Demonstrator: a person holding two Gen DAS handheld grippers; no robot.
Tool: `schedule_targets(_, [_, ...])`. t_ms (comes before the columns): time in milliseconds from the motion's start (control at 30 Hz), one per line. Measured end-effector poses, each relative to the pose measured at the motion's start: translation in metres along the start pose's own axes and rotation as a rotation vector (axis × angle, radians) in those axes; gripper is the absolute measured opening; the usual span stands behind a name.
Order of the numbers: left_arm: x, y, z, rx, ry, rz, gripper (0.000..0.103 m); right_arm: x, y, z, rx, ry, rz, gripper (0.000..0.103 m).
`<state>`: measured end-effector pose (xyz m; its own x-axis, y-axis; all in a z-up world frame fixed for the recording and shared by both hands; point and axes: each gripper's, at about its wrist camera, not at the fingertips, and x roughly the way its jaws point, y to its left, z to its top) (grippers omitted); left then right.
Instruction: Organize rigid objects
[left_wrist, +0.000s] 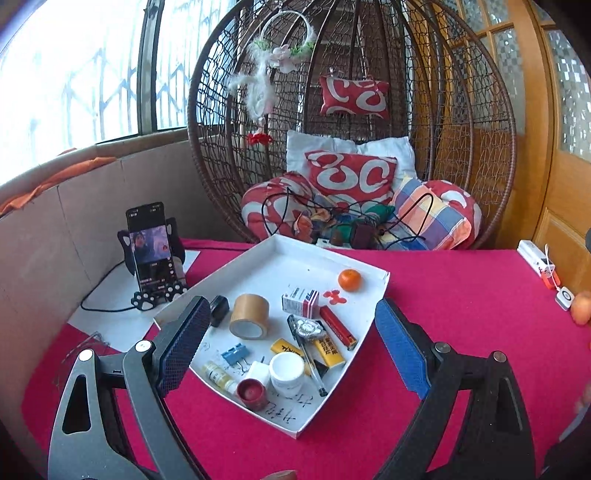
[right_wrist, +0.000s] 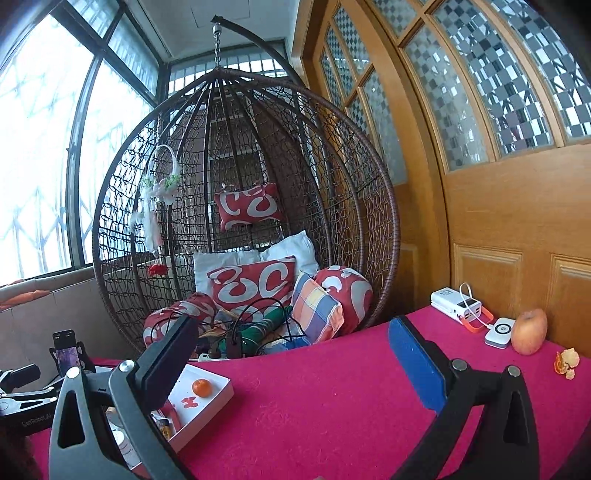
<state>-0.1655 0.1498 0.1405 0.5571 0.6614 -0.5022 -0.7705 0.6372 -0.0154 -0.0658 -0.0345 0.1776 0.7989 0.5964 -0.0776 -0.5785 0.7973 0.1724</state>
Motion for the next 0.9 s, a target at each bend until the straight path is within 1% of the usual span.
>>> schedule_targets(100, [0.004, -0.002, -0.008, -0.005, 0.074, 0.001, 0.091, -0.007, -0.004, -0.01, 0.003, 0.02, 0.001, 0.103])
schedule_targets(133, [0.004, -0.003, -0.011, -0.007, 0.086, 0.004, 0.091, -0.009, -0.004, -0.013, -0.002, 0.038, -0.003, 0.103])
schedule_targets(267, [0.0, -0.006, -0.018, 0.0, 0.096, 0.014, 0.091, -0.024, -0.004, -0.025, -0.009, 0.108, 0.006, 0.103])
schedule_targets(400, [-0.001, -0.007, -0.025, -0.004, 0.126, -0.016, 0.091, -0.031, -0.006, -0.031, -0.019, 0.122, 0.016, 0.103])
schedule_targets(633, [-0.016, -0.007, -0.03, 0.002, 0.108, -0.007, 0.091, -0.034, -0.015, -0.033, 0.037, 0.139, 0.026, 0.103])
schedule_targets(800, [-0.023, -0.004, -0.028, -0.007, 0.079, 0.048, 0.091, -0.04, -0.016, -0.033, 0.044, 0.134, 0.03, 0.103])
schedule_targets(900, [-0.027, -0.002, -0.028, -0.016, 0.069, 0.034, 0.091, -0.045, -0.016, -0.031, 0.045, 0.121, 0.031, 0.103])
